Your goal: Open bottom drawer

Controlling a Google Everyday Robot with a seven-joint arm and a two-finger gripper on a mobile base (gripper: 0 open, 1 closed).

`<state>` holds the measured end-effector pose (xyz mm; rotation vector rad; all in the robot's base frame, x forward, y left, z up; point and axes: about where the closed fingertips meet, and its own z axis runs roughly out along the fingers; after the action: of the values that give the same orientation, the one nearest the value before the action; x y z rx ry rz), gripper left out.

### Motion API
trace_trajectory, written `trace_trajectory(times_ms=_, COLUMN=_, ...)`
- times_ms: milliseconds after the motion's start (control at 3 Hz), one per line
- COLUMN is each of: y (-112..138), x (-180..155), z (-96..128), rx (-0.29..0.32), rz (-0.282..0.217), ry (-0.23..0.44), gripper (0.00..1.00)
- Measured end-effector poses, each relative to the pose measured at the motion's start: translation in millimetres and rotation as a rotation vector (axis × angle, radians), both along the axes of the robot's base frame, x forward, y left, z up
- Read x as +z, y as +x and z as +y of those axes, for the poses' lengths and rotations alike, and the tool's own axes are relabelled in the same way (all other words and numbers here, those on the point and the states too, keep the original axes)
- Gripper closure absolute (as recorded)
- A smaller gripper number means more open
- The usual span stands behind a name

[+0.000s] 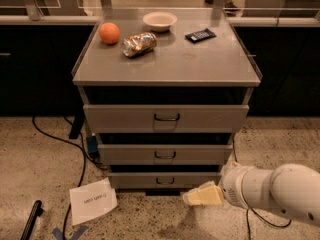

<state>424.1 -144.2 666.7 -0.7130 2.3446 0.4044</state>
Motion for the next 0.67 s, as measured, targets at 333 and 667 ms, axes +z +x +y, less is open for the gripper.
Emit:
trace_trajectory(times_ms=333, y=17.8, x=7.3, z=-9.0, rx=-0.053, rz=-0.07, ry=-0.008, gripper=0.0)
trace_trajectory(times_ms=667, y=17.8, x=7.3, z=-8.9, rx=-0.053, rz=-0.07, ry=-0.008, gripper=0.0)
